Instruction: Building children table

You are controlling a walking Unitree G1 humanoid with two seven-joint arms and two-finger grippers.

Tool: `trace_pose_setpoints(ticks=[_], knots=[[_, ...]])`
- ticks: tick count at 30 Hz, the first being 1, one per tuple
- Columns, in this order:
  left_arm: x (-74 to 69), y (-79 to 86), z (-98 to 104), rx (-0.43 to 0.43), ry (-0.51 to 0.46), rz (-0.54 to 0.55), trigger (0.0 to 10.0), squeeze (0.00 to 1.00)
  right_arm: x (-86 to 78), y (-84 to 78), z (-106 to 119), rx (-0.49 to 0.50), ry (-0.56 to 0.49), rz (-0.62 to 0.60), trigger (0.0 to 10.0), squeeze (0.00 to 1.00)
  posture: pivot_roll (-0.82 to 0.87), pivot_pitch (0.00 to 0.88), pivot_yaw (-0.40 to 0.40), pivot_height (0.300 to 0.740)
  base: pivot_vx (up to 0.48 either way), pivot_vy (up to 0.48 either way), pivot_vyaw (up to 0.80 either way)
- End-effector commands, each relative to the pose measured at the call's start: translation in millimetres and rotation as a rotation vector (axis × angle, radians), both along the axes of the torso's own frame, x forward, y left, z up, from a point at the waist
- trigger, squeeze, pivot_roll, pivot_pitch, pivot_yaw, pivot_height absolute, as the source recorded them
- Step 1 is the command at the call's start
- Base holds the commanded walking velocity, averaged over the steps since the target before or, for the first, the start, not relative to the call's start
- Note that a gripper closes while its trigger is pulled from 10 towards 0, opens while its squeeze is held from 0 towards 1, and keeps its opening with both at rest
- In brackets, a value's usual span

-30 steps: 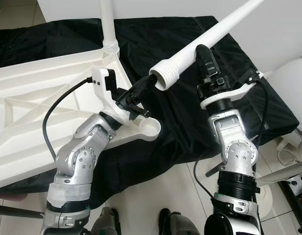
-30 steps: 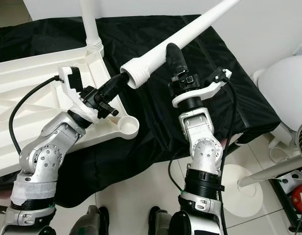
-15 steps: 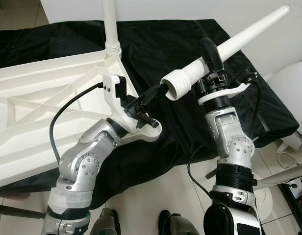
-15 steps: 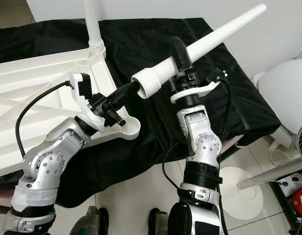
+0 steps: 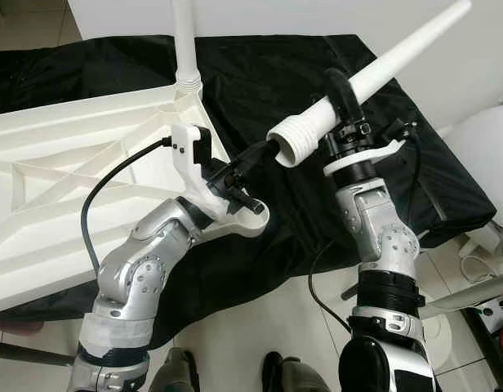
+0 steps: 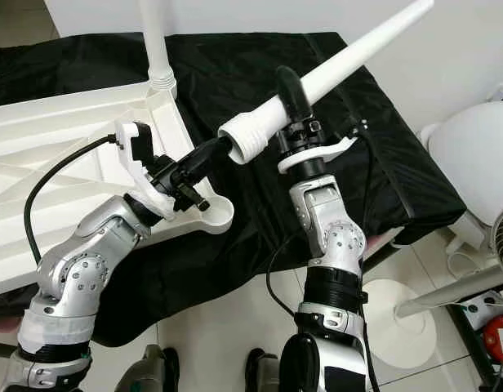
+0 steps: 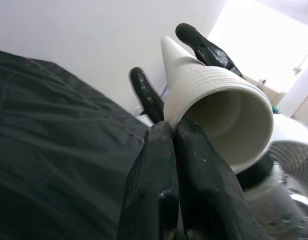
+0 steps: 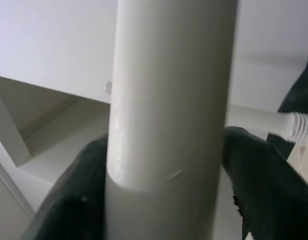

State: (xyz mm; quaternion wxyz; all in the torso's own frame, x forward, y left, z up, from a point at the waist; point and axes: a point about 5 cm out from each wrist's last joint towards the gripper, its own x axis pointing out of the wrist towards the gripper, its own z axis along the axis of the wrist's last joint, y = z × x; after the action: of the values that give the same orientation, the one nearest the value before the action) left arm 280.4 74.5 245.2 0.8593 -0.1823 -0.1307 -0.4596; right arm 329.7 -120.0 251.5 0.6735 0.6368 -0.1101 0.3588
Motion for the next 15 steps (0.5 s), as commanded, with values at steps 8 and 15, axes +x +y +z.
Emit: trace_pose_setpoints(ticks=[8,15], knots=[[3.1,-1.8,4.0,0.072,-0.079,-0.059,10.0,0.00,-13.0,-2.0,-12.6,-0.086,0.022,0.048,0.0,0.00,0.04,0.149,-0.055,0.740,0.000,0.000,0.00],[4.5,3.5,5.4,0.064,-0.079,-0.052,10.0,1.00,-13.7,-3.2,-11.4,-0.096,0.004,0.037,0.0,0.00,0.04,0.147,-0.058,0.740,0.000,0.000,0.00]])
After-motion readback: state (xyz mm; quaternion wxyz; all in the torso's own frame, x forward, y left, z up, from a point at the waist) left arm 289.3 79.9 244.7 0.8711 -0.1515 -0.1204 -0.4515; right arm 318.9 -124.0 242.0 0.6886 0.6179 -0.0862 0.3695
